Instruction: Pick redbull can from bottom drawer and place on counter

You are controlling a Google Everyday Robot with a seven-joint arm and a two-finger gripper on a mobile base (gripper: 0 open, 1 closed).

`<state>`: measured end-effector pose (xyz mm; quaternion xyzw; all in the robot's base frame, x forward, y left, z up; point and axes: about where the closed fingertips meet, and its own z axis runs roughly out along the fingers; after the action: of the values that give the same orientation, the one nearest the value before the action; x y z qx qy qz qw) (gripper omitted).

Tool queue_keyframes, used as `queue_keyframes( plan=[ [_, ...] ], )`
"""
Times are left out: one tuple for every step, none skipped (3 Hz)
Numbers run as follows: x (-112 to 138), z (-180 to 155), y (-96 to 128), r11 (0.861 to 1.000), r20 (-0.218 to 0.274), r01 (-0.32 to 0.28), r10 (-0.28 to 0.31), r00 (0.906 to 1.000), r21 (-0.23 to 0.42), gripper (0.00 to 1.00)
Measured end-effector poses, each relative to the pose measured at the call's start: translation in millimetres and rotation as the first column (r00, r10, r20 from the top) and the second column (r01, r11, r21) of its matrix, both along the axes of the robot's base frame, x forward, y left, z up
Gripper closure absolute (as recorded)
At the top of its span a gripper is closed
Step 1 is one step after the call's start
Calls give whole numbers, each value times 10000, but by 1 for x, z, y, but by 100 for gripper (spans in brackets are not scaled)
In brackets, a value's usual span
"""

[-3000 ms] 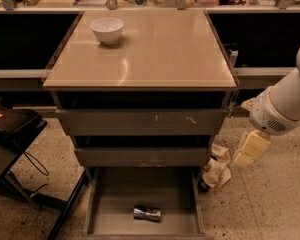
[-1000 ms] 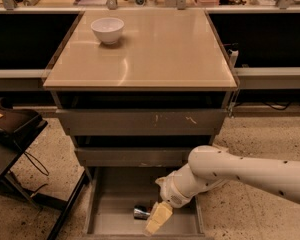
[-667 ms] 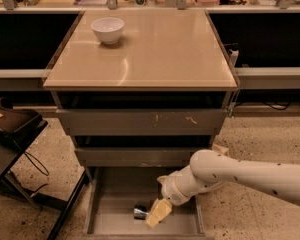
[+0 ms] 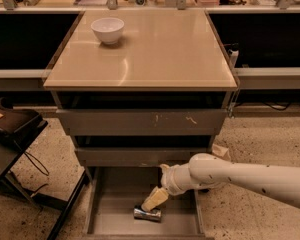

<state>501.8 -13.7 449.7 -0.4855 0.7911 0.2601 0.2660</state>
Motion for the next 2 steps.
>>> queue_keyframes(
  plan=[
    [0,0,0,10000,0,-1,1,10000,0,0],
    [3,-34,6,9993,-383,231,-220,9990,302,0]
  ],
)
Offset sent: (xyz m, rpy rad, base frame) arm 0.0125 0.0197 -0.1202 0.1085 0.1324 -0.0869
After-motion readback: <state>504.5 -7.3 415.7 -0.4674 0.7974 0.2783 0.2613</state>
